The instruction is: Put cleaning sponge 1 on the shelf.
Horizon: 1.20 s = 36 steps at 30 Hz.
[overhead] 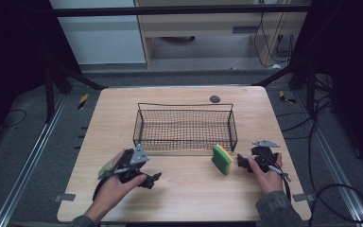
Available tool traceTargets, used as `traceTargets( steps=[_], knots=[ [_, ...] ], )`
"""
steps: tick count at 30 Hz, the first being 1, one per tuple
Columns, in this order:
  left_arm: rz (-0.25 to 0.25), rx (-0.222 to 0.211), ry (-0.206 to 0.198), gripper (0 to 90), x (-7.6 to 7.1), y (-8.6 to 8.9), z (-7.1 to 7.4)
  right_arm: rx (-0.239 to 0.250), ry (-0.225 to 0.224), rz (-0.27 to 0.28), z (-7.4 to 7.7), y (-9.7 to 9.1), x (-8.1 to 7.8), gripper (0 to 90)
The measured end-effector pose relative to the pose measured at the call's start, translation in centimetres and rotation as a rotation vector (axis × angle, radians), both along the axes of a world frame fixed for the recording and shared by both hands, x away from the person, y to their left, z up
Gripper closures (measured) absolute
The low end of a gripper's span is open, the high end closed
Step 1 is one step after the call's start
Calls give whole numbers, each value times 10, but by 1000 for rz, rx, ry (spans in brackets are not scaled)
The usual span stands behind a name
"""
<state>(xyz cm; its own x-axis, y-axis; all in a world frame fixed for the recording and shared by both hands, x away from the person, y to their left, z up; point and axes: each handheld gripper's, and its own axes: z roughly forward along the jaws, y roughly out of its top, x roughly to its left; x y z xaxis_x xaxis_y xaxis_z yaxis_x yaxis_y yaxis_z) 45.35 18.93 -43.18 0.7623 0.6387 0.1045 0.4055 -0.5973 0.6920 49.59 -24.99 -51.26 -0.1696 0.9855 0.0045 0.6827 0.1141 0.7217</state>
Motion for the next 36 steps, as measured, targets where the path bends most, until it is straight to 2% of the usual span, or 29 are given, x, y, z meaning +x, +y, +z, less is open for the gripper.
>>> traceTargets(
  steps=[1, 5, 9, 12, 14, 16, 21, 22, 26, 31, 34, 36],
  knots=[
    [25, 10, 11, 38, 4, 9, 9, 0, -1, 1, 0, 0, 0, 4],
    [91, 38, 47, 44, 15, 34, 27, 0, 0, 1, 0, 0, -1, 4],
    [151, 63, 57, 48, 24, 56, 37, 0, 0, 1, 0, 0, -1, 4],
    [173, 106, 57, 48, 28, 68, 41, 0, 0, 6, 0, 0, -1, 4],
    [176, 108, 74, 45, 30, 75, 45, -2, -1, 13, 0, 0, -2, 4],
    [163, 132, 99, 53, 32, 79, 47, 0, 0, 17, 0, -1, -2, 4],
    [166, 187, 182, 63, 39, 84, 37, 1, 1, 20, 0, -1, -2, 4],
    [167, 203, 201, 90, 41, 84, 34, 1, 0, 22, 0, -1, -3, 4],
    [160, 233, 238, 145, 44, 82, 27, -2, -1, 28, 0, -1, -3, 4],
    [137, 298, 296, 229, 48, 81, 17, -3, -1, 31, 0, -1, -4, 4],
    [132, 318, 329, 281, 51, 82, 12, -3, -1, 33, 0, -1, -4, 4],
    [133, 327, 336, 299, 53, 82, 10, -6, 0, 36, 0, -2, -4, 4]
  ],
)
